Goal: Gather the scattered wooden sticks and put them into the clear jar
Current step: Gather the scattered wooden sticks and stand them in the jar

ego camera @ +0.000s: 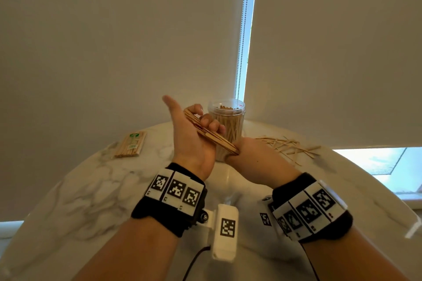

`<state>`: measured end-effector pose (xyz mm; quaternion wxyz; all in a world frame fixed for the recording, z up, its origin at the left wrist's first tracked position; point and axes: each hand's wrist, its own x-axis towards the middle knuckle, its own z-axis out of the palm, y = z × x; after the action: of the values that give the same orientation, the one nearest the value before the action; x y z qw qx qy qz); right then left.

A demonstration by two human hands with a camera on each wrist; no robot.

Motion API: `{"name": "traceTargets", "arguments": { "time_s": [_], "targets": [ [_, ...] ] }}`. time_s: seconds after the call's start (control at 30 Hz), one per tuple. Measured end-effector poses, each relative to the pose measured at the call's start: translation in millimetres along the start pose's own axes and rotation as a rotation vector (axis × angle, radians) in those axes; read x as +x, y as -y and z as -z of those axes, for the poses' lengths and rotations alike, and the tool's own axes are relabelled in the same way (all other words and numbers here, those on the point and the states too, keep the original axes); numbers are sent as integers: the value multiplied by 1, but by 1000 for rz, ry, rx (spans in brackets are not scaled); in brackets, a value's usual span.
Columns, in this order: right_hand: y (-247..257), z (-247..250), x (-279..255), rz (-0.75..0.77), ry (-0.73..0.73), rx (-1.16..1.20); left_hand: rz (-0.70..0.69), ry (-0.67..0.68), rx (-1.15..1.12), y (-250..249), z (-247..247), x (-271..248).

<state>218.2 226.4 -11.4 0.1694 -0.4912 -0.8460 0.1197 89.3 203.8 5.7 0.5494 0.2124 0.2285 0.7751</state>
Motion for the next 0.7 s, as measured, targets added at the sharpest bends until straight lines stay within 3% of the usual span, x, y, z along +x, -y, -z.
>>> {"name": "traceTargets", "arguments": {
  "time_s": [0.17, 0.43, 0.57, 0.7],
  "targets": [
    [-7, 10, 0, -36, 8, -106, -23, -158, 35, -11, 5, 6],
    [-17, 14, 2, -143, -128, -233, 125, 27, 420, 5, -9, -11],
    [-16, 15, 0, -126, -173, -315, 70, 47, 783, 12, -5, -12],
    [-17, 20, 3, -145, -183, -277, -9, -23, 853, 7, 2, -3]
  ]
}}
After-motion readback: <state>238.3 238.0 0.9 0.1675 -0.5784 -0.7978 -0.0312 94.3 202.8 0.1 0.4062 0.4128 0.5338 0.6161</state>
